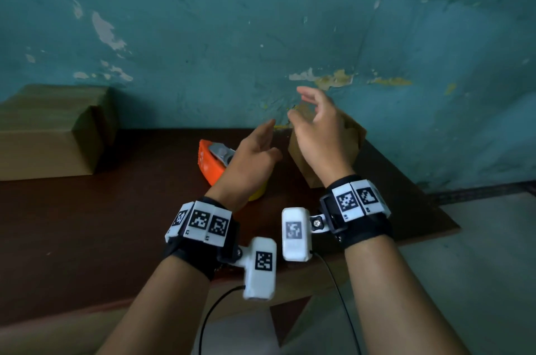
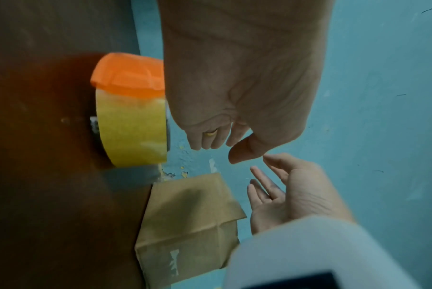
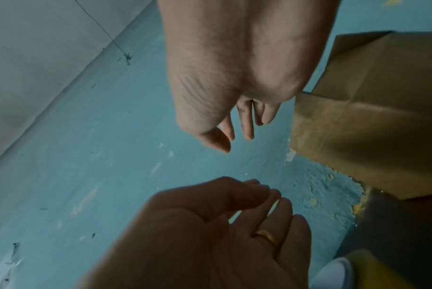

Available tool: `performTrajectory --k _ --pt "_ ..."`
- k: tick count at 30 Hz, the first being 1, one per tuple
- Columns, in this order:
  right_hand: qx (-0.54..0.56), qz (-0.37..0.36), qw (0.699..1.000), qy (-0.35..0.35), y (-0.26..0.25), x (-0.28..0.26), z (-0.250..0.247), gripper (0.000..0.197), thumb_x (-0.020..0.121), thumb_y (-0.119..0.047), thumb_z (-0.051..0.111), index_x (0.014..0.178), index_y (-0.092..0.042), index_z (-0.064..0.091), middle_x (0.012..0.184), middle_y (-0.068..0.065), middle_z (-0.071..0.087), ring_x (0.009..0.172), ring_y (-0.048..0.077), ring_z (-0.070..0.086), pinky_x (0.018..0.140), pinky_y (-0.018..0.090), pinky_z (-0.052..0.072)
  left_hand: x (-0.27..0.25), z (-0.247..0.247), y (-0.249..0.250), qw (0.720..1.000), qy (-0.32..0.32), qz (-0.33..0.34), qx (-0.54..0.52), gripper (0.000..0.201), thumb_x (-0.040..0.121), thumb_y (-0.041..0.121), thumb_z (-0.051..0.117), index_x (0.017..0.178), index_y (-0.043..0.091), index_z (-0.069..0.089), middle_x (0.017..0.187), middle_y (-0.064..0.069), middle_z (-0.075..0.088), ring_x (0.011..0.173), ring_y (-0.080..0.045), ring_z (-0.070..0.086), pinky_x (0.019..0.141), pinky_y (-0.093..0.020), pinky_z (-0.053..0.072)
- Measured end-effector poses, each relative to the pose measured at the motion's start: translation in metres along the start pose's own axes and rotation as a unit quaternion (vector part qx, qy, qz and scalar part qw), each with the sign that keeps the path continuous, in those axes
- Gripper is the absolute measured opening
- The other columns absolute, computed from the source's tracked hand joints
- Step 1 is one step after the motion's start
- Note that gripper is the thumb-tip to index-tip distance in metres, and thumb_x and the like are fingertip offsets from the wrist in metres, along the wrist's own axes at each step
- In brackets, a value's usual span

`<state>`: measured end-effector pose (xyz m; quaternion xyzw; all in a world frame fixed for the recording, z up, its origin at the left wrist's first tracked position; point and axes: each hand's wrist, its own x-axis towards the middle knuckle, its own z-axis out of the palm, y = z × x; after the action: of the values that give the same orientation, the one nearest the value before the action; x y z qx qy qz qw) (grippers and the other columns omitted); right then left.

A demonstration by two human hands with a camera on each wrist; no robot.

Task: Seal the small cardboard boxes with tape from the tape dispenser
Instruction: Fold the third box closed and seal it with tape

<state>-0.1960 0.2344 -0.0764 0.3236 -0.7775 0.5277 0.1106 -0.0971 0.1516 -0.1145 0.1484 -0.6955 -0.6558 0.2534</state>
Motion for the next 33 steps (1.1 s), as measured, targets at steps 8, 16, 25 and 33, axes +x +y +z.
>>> performTrajectory --k 8,16,25,33 --pt "-0.038 0.055 0.996 0.053 0.032 0.007 -0.046 0.046 0.096 -0.017 0.066 0.141 -0.024 0.060 0.138 -0.001 0.045 0.138 0.021 0.038 0.116 0.040 0.039 0.006 0.035 -0.010 0.995 -0.066 -0.009 -0.070 0.070 0.090 -0.013 0.053 0.156 0.007 0.040 0.133 0.013 0.063 0.117 0.015 0.059 0.101 -0.014 0.049" --pt "0.002 0.201 0.979 -0.034 0.071 0.013 -0.075 0.070 0.099 -0.024 0.066 0.161 -0.023 0.034 0.158 0.005 0.042 0.140 0.022 0.044 0.102 0.034 0.036 0.007 0.050 -0.018 0.992 -0.117 -0.027 -0.049 0.057 0.097 -0.004 0.054 0.142 0.033 0.054 0.140 0.015 0.062 0.133 0.000 0.053 0.118 -0.034 0.040" --pt "0.023 0.211 0.974 -0.074 0.087 0.010 -0.078 0.040 0.097 -0.025 0.068 0.135 -0.020 0.057 0.123 -0.002 0.067 0.115 0.016 0.063 0.089 0.035 0.049 0.011 0.064 -0.023 0.992 -0.111 -0.042 -0.040 0.076 0.096 -0.010 0.049 0.164 0.017 0.027 0.153 0.012 0.046 0.141 -0.002 0.041 0.118 -0.027 0.035" --pt "0.030 0.167 0.984 -0.061 0.067 0.012 -0.071 0.046 0.081 -0.041 0.070 0.125 -0.025 0.064 0.116 -0.003 0.073 0.109 0.018 0.070 0.101 0.052 0.057 0.012 0.054 -0.016 0.994 -0.095 -0.016 -0.046 0.077 0.094 -0.011 0.053 0.163 0.015 0.031 0.156 0.008 0.045 0.142 -0.004 0.041 0.115 -0.024 0.039"
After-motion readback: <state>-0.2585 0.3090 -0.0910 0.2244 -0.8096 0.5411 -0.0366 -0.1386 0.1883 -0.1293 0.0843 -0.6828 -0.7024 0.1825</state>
